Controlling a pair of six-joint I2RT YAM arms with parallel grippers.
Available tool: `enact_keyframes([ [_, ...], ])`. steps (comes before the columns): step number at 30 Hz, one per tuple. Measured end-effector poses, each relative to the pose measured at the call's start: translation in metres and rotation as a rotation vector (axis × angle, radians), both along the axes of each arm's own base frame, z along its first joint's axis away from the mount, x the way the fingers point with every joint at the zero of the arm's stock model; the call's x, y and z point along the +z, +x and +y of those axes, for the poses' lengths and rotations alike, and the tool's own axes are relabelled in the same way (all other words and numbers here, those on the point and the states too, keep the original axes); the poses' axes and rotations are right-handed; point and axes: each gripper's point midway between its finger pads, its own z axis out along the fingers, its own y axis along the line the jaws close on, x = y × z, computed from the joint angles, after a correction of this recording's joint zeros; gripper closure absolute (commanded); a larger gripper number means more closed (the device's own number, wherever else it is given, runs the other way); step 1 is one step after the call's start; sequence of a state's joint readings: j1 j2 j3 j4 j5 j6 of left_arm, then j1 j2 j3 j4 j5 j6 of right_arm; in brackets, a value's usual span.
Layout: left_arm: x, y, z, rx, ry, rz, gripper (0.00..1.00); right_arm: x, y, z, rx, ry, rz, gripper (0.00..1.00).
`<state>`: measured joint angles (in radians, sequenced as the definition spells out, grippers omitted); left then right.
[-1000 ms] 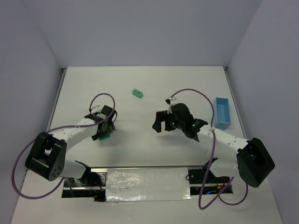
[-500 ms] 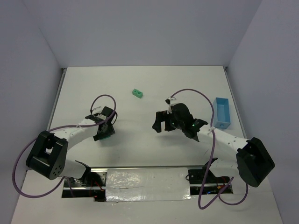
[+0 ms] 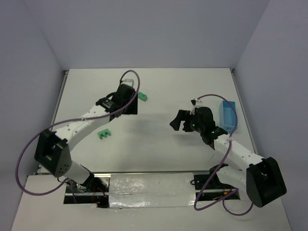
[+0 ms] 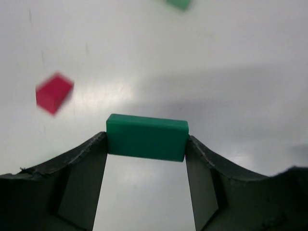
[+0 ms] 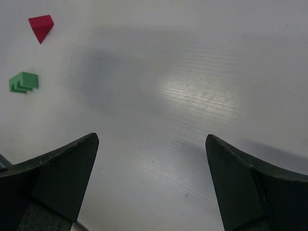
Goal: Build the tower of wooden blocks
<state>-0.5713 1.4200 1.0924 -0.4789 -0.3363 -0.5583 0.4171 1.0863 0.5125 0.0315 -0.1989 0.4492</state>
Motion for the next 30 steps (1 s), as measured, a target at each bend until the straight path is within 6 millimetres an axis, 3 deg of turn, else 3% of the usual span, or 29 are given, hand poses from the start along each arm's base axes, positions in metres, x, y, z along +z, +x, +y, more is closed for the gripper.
enact_keyframes([
  [3, 0.038, 0.06, -0.035, -0.111, 0.026, -0.119, 0.72, 0.0, 0.004, -0.009, -0.026, 0.022, -0.002, 0.0],
  [5, 0.05, 0.1, -0.057, -0.183, 0.062, -0.178, 0.72, 0.0, 0.002, -0.006, -0.012, 0.034, 0.0, 0.0],
  [9, 0.043, 0.165, -0.088, -0.304, 0.149, -0.198, 0.7, -0.001, 0.0, -0.004, 0.004, 0.045, 0.005, 0.0],
  [12, 0.028, 0.198, -0.091, -0.358, 0.193, -0.19, 0.66, -0.001, -0.001, -0.002, 0.012, 0.051, 0.006, 0.0],
  [15, 0.01, 0.21, -0.076, -0.393, 0.24, -0.141, 0.62, 0.0, -0.002, -0.001, 0.02, 0.056, 0.006, 0.0],
  [20, -0.002, 0.219, -0.056, -0.405, 0.272, -0.097, 0.59, -0.001, -0.002, 0.001, 0.03, 0.061, 0.01, 0.0],
  [30, -0.021, 0.212, -0.06, -0.451, 0.249, -0.042, 0.53, -0.009, -0.004, 0.003, 0.044, 0.059, 0.041, 0.0],
])
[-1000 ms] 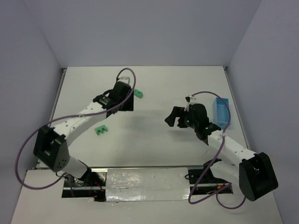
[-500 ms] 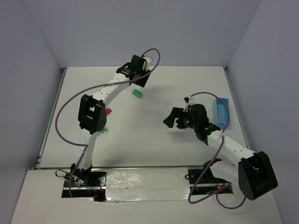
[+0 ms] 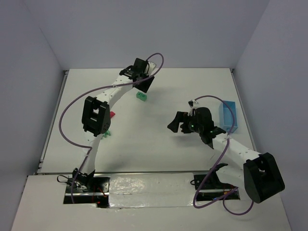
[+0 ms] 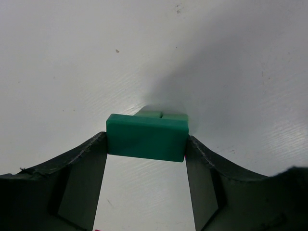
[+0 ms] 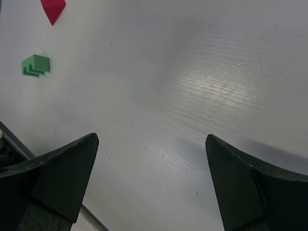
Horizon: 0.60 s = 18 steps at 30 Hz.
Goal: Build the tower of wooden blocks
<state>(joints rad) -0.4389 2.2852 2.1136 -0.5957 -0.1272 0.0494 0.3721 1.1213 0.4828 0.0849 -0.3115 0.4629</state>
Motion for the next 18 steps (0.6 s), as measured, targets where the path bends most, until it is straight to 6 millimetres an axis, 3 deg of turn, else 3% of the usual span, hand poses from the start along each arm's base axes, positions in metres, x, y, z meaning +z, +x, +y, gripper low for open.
enact_keyframes([
  [9, -0.038, -0.006, 0.003, 0.001, 0.034, 0.081, 0.47, -0.003, 0.0, 0.0, 0.001, -0.003, 0.008, 0.0],
  [18, -0.046, -0.007, 0.005, 0.001, 0.037, 0.101, 0.42, -0.003, 0.0, 0.0, 0.001, -0.004, 0.009, 0.0],
])
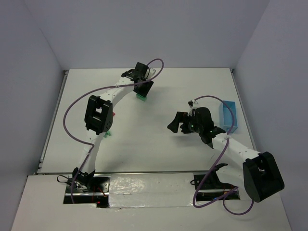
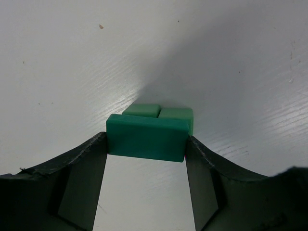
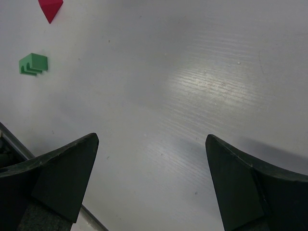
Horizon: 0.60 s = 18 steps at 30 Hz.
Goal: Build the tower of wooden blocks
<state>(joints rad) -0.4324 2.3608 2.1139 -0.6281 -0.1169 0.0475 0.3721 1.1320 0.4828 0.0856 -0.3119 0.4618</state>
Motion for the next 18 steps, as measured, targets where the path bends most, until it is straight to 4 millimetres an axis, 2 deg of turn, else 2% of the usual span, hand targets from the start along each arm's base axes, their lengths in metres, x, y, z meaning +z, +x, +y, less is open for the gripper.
enact_keyframes([
  [13, -0.0027, 0.0013, -0.0009, -0.003, -0.014, 0.012, 0.33, -0.0015, -0.0006, 0.0006, 0.006, -0.006, 0.001, 0.0],
  [18, -0.0005, 0.003, -0.0012, -0.001, -0.018, 0.006, 0.24, -0.0016, -0.0007, 0.0007, 0.007, -0.007, 0.0, 0.0],
])
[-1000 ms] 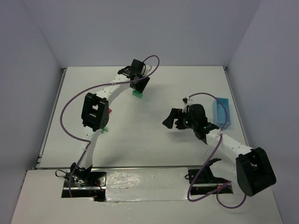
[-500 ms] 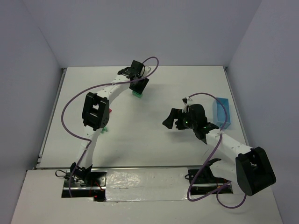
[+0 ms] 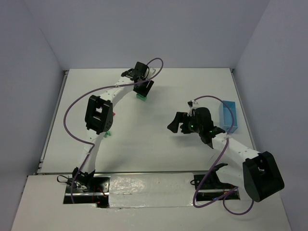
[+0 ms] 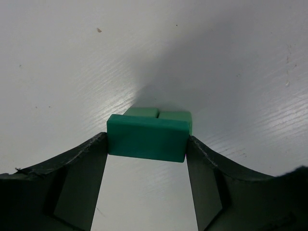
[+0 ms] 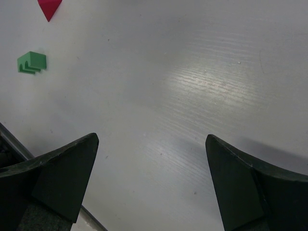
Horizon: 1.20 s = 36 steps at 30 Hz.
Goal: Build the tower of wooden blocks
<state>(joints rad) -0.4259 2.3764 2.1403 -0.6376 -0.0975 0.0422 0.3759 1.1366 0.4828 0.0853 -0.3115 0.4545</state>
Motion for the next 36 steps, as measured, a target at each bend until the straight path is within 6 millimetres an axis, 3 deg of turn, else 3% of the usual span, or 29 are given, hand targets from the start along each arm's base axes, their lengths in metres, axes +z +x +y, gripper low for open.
enact_keyframes([
  [13, -0.0054, -0.0039, -0.0026, 0.007, -0.018, 0.026, 0.16, -0.0007, -0.0014, 0.0019, 0.009, -0.003, 0.0, 0.0],
  [36, -0.0056, -0.0045, -0.002, 0.002, -0.013, 0.027, 0.17, -0.0044, -0.0029, 0.0037, 0.017, -0.008, 0.011, 0.0],
])
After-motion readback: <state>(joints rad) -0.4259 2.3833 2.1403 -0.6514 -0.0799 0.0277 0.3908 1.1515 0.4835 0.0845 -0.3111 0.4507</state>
